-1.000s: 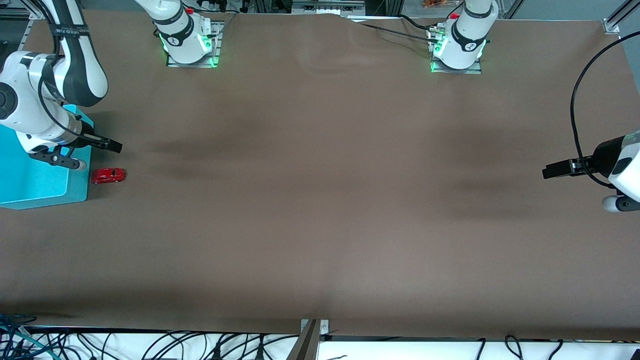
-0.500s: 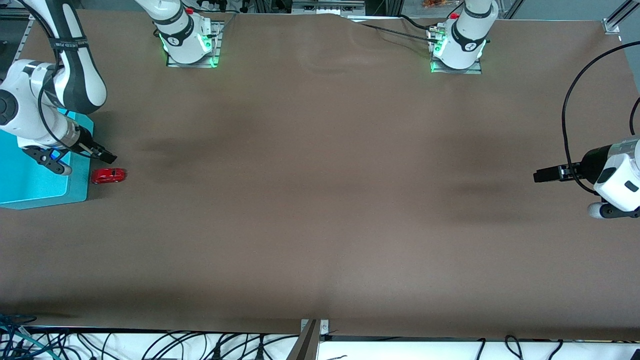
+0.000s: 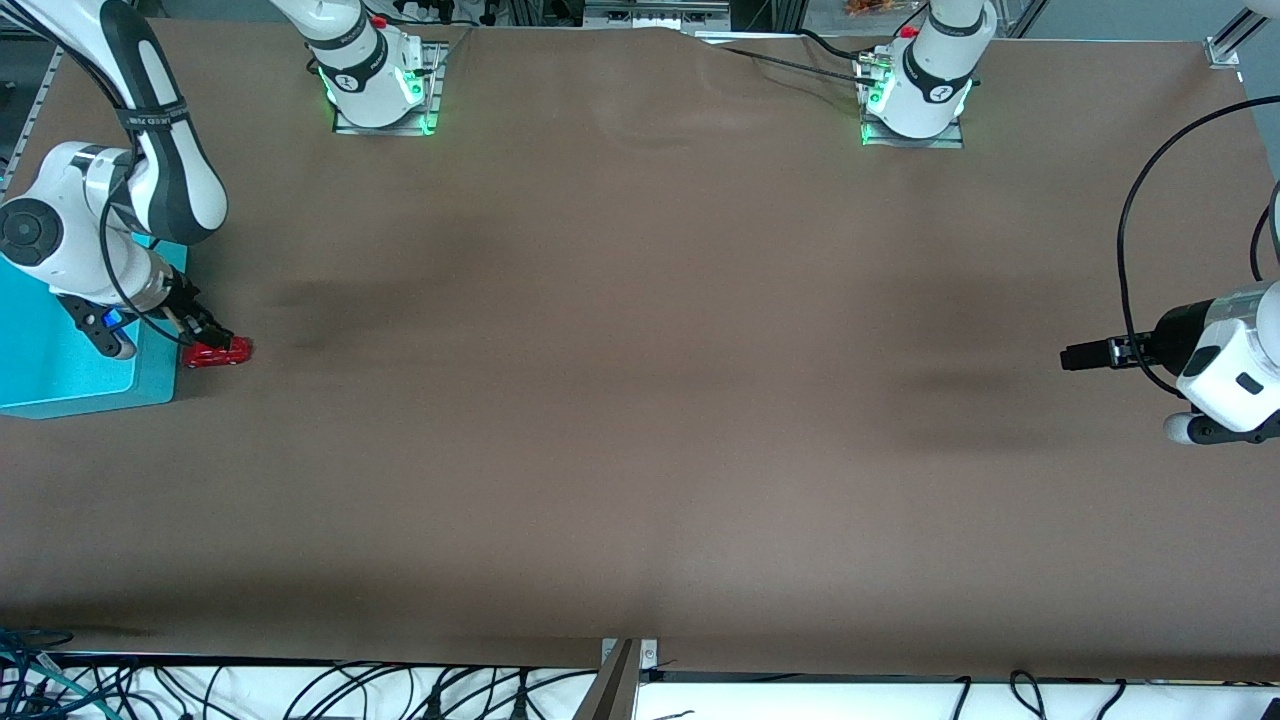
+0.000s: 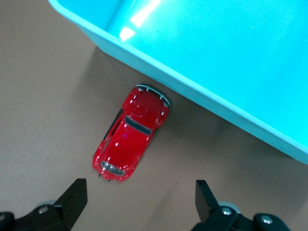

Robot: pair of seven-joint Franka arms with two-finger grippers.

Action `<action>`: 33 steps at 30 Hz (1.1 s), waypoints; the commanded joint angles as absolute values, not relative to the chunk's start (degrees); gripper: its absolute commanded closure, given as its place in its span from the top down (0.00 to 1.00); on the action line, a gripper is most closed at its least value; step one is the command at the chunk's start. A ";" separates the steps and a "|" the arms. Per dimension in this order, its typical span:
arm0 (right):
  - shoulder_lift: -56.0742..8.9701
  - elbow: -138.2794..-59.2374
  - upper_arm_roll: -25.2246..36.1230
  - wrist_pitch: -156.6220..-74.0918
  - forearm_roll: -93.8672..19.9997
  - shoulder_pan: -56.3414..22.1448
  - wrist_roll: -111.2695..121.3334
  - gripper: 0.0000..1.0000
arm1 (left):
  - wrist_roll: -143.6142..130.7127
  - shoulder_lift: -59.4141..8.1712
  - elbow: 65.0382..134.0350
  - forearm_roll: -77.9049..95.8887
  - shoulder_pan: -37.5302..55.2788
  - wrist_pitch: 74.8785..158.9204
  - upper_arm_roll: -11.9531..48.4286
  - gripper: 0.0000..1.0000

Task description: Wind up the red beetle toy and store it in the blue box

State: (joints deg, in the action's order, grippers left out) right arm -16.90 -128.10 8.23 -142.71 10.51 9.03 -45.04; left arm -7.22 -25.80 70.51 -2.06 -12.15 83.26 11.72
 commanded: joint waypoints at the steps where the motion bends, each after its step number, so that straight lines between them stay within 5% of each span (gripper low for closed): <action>1: -17.49 -128.67 7.91 -144.58 12.13 9.67 -47.19 1.00 | -5.71 -25.58 69.70 -3.43 -12.39 83.14 11.87 1.00; 33: -22.67 -126.74 7.56 -150.47 22.06 11.16 -65.92 1.00 | -2.55 -25.84 69.70 -2.72 -13.10 83.23 11.87 1.00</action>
